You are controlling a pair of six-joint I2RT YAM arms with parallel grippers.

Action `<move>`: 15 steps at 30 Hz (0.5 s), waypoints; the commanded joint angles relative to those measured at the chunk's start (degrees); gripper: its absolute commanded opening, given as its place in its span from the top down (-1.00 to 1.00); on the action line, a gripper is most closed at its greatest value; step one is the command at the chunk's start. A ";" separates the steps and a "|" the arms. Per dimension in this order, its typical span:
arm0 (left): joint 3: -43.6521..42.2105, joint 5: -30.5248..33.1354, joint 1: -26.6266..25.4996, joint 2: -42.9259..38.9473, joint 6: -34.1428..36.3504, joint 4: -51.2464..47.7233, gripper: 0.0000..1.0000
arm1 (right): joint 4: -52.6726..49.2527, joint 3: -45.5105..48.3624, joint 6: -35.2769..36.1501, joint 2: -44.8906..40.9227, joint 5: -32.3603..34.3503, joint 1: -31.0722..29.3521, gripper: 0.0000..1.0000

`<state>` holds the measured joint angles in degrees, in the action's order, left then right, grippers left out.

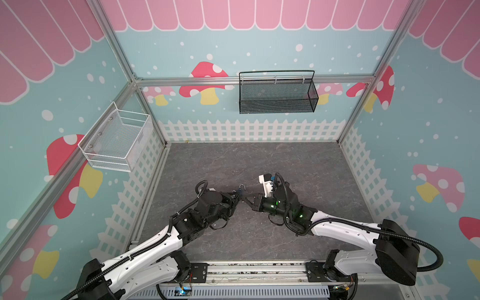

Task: Unlock with the key

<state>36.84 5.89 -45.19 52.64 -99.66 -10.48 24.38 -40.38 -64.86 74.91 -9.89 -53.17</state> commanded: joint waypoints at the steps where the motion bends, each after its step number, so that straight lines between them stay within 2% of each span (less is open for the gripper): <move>1: 2.86 3.62 0.75 0.03 0.90 0.98 1.00 | -5.15 -1.39 3.91 0.31 -1.62 -1.16 0.76; 6: 5.01 4.25 1.20 0.00 3.00 -1.72 1.00 | -9.16 -1.72 7.04 0.71 -0.59 -1.61 0.52; 12: 6.05 4.09 1.33 0.15 3.76 -3.00 1.00 | -10.03 -2.86 9.86 1.33 0.14 -1.84 0.44; 15: 6.27 4.01 1.33 0.15 4.10 -3.44 1.00 | -11.39 -4.73 12.49 0.37 2.00 -2.41 0.34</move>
<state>41.50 8.40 -44.23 52.77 -96.95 -13.15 14.46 -42.24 -55.66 75.72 -9.76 -54.89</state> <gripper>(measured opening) 0.262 0.322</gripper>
